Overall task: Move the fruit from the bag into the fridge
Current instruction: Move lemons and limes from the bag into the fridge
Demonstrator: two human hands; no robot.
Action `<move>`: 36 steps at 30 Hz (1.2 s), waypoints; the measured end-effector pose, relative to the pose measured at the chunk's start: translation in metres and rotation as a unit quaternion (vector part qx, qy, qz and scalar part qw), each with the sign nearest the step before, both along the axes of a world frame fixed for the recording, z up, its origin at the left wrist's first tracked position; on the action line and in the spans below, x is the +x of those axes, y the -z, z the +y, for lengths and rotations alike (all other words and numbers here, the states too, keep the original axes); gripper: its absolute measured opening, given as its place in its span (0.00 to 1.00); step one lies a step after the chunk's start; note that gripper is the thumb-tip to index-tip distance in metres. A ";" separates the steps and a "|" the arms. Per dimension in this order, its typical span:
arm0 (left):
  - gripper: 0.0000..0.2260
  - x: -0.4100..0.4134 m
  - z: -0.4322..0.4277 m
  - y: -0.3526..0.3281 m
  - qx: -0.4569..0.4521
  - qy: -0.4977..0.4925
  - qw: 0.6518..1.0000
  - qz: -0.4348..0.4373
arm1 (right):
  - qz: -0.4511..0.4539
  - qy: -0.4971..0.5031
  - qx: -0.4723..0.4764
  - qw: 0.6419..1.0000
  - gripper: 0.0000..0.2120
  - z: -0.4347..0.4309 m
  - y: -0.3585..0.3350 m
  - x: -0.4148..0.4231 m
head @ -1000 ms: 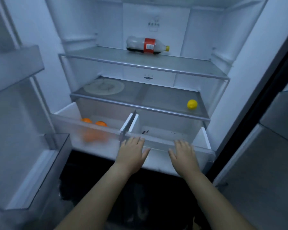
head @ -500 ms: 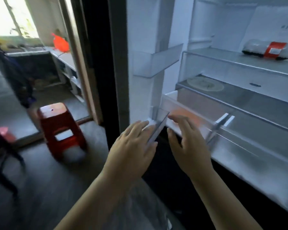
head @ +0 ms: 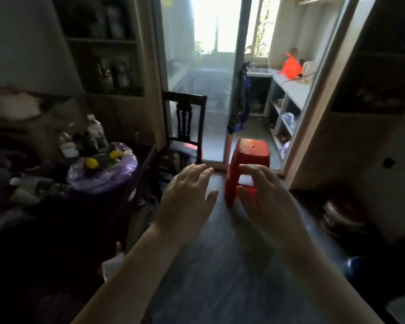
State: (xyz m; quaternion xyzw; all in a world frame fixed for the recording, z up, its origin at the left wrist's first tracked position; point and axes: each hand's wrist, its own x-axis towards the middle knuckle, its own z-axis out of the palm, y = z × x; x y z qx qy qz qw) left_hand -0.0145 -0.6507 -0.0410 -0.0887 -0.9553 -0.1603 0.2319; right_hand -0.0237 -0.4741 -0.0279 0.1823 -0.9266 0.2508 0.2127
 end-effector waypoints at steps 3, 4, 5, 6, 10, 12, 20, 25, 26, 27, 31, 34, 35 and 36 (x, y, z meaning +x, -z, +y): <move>0.21 -0.004 -0.060 0.007 0.000 -0.072 0.997 0.000 | -0.006 -0.073 0.028 0.997 0.22 -0.062 0.010 -0.027; 0.22 -0.005 -0.077 0.010 0.001 -0.093 0.996 -0.002 | -0.011 -0.100 0.036 0.994 0.23 -0.078 0.013 -0.037; 0.22 -0.006 -0.093 0.013 0.002 -0.112 0.994 -0.007 | -0.015 -0.128 0.042 0.991 0.23 -0.092 0.017 -0.047; 0.23 -0.007 -0.109 0.017 -0.001 -0.131 0.991 -0.012 | -0.019 -0.152 0.045 0.987 0.23 -0.107 0.020 -0.058; 0.21 -0.016 -0.162 0.037 0.000 -0.197 0.979 -0.049 | -0.034 -0.214 0.045 0.975 0.23 -0.159 0.035 -0.098; 0.22 -0.024 -0.180 0.048 0.006 -0.228 0.971 -0.068 | -0.044 -0.242 0.047 0.968 0.23 -0.179 0.047 -0.119; 0.23 -0.130 -0.214 0.074 0.013 -0.308 0.947 -0.089 | -0.075 -0.302 0.066 0.948 0.23 -0.210 0.080 -0.243; 0.23 -0.204 -0.234 0.086 0.036 -0.357 0.928 -0.102 | -0.106 -0.320 0.075 0.939 0.22 -0.212 0.087 -0.341; 0.22 -0.214 -0.240 0.089 0.039 -0.371 0.923 -0.101 | -0.107 -0.329 0.080 0.935 0.22 -0.218 0.092 -0.359; 0.22 -0.222 -0.245 0.094 0.043 -0.383 0.917 -0.101 | -0.111 -0.337 0.086 0.931 0.22 -0.225 0.098 -0.375; 0.23 -0.235 -0.262 0.112 0.054 -0.427 0.893 -0.131 | -0.134 -0.377 0.109 0.910 0.25 -0.267 0.121 -0.413; 0.23 -0.245 -0.282 0.120 0.067 -0.454 0.879 -0.128 | -0.139 -0.418 0.118 0.890 0.25 -0.312 0.129 -0.429; 0.23 -0.249 -0.291 0.123 0.069 -0.461 0.876 -0.124 | -0.136 -0.428 0.122 0.885 0.24 -0.329 0.132 -0.436; 0.23 -0.253 -0.303 0.127 0.069 -0.467 0.873 -0.120 | -0.132 -0.436 0.125 0.881 0.24 -0.346 0.135 -0.442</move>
